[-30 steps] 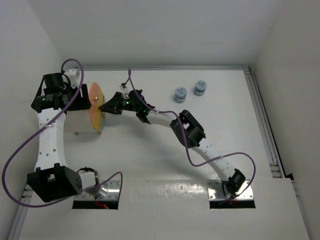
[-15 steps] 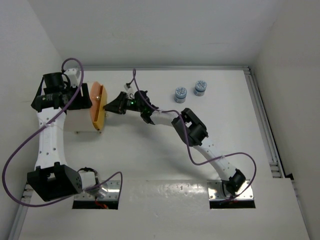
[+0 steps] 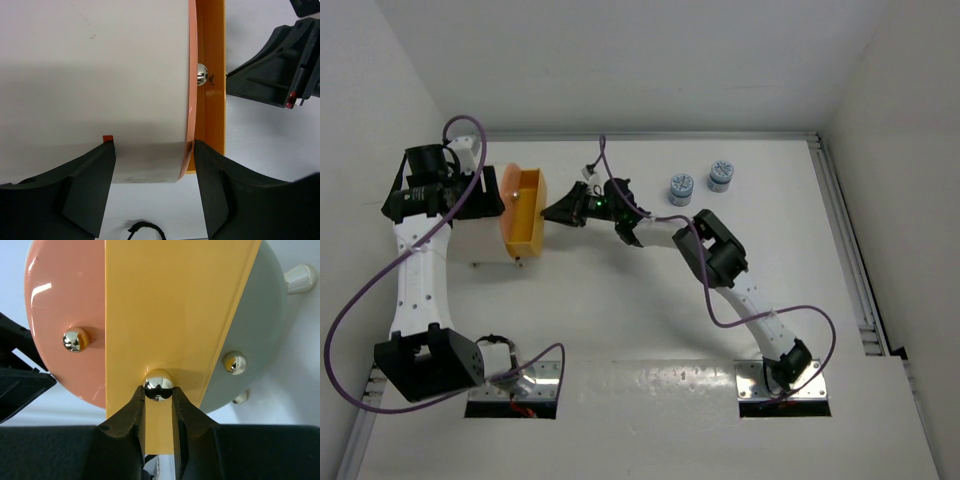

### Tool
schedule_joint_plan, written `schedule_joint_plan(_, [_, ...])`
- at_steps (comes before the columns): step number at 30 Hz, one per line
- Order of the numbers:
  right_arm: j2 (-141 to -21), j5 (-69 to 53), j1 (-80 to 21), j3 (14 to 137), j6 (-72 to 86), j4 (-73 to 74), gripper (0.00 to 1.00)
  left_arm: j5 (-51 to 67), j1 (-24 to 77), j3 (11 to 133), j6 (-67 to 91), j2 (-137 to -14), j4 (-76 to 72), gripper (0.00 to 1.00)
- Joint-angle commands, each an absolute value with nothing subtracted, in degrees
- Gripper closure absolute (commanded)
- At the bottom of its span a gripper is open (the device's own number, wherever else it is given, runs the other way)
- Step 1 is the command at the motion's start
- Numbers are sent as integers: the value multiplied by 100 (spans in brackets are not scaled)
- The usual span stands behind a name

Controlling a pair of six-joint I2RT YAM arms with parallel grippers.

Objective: Sort the stationery into containers
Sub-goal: Open the drawer in the storage box.

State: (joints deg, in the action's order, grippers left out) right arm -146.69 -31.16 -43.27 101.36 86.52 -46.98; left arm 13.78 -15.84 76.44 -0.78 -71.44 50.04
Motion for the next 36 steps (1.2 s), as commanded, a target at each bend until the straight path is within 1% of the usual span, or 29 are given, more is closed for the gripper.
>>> schedule_joint_plan(1, [-14239, -3278, -4184, 9950, 8622, -4992, 100, 1450, -1670, 7488, 44, -7471, 5344, 30])
schedule_joint_plan(7, [-14071, -3410, -4061, 9458, 8648, -5089, 100, 1450, -1670, 7488, 35, -7479, 5335, 30])
schedule_joint_plan(24, [-13860, -3586, -3929, 8938, 8745, -5291, 100, 1485, -1679, 7506, 44, -7488, 5309, 30])
schedule_joint_plan(25, [-13869, -3612, -3920, 8973, 8728, -5204, 77, 1511, -1670, 7497, 44, -7488, 5317, 30])
schedule_joint_plan(26, [-13895, -3699, -3920, 9026, 8719, -5151, 63, 1520, -1670, 7480, 44, -7480, 5317, 30])
schedule_joint_plan(27, [-13939, -3726, -3929, 9131, 8719, -5107, 54, 1521, -1661, 7479, 44, -7488, 5291, 30])
schedule_joint_plan(28, [-13948, -3727, -3929, 9149, 8710, -5063, 48, 1538, -1670, 7471, 44, -7488, 5282, 28])
schedule_joint_plan(29, [-13948, -3718, -3937, 9149, 8701, -5036, 37, 1564, -1670, 7488, 44, -7480, 5282, 28])
schedule_joint_plan(32, [-13948, -3718, -3929, 9185, 8657, -4948, 25, 1608, -1670, 7558, 26, -7479, 5256, 28])
schedule_joint_plan(36, [-13896, -3718, -3911, 9097, 8596, -4913, 23, 1687, -1661, 7620, 26, -7453, 5273, 28])
